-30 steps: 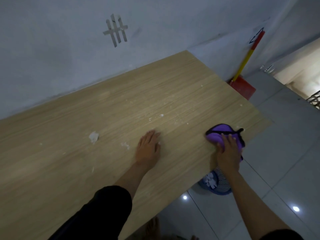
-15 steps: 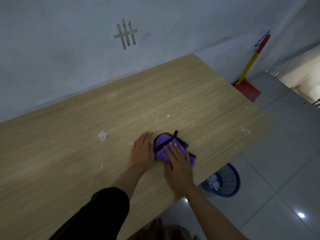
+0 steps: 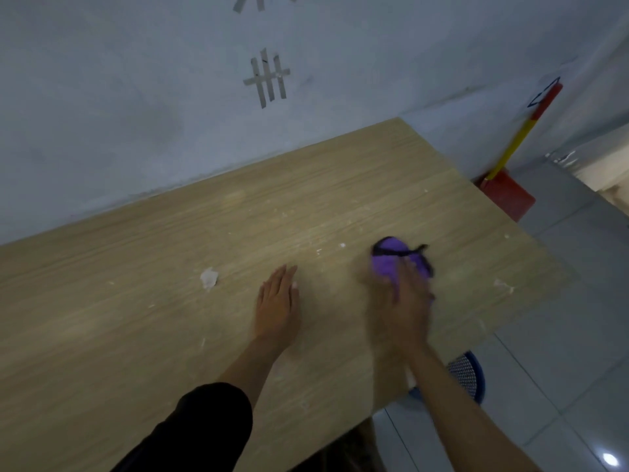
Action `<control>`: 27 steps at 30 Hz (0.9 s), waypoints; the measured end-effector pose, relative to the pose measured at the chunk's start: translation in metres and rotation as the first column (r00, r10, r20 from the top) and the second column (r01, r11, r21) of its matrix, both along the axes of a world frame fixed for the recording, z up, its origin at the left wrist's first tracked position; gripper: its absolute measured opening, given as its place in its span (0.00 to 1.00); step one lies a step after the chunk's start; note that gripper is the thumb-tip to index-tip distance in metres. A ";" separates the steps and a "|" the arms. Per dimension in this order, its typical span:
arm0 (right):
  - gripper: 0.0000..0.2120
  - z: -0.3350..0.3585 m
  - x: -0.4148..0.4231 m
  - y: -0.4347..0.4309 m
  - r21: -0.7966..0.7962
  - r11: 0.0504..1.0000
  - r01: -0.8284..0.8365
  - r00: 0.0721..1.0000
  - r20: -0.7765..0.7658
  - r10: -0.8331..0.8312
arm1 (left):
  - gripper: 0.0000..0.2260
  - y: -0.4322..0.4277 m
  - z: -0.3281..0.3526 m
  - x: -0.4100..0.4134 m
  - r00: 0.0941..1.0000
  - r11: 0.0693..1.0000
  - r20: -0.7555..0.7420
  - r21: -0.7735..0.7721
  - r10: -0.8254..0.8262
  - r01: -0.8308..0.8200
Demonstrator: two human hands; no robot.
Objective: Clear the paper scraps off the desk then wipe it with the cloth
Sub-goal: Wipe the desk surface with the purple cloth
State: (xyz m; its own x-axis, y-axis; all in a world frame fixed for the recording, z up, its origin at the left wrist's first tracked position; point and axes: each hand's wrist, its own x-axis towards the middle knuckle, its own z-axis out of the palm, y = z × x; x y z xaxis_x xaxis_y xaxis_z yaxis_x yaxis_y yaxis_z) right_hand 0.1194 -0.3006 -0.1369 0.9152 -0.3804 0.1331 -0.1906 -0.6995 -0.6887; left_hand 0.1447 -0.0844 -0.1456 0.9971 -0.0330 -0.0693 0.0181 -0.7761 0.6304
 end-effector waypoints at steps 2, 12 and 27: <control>0.25 -0.006 -0.005 0.053 -0.085 0.952 -0.294 0.951 0.078 0.300 | 0.24 -0.001 0.002 0.008 0.991 0.988 0.050 -0.097 0.127 -0.121; 0.23 -0.048 0.085 0.031 -0.390 0.720 -0.574 0.786 -0.014 0.618 | 0.25 0.002 0.002 0.074 0.930 0.936 0.105 -0.044 0.351 -0.348; 0.25 -0.019 0.278 -0.102 -0.321 0.927 -0.194 0.981 -0.042 0.190 | 0.23 -0.042 -0.003 0.169 0.960 0.955 0.070 0.102 0.271 -0.277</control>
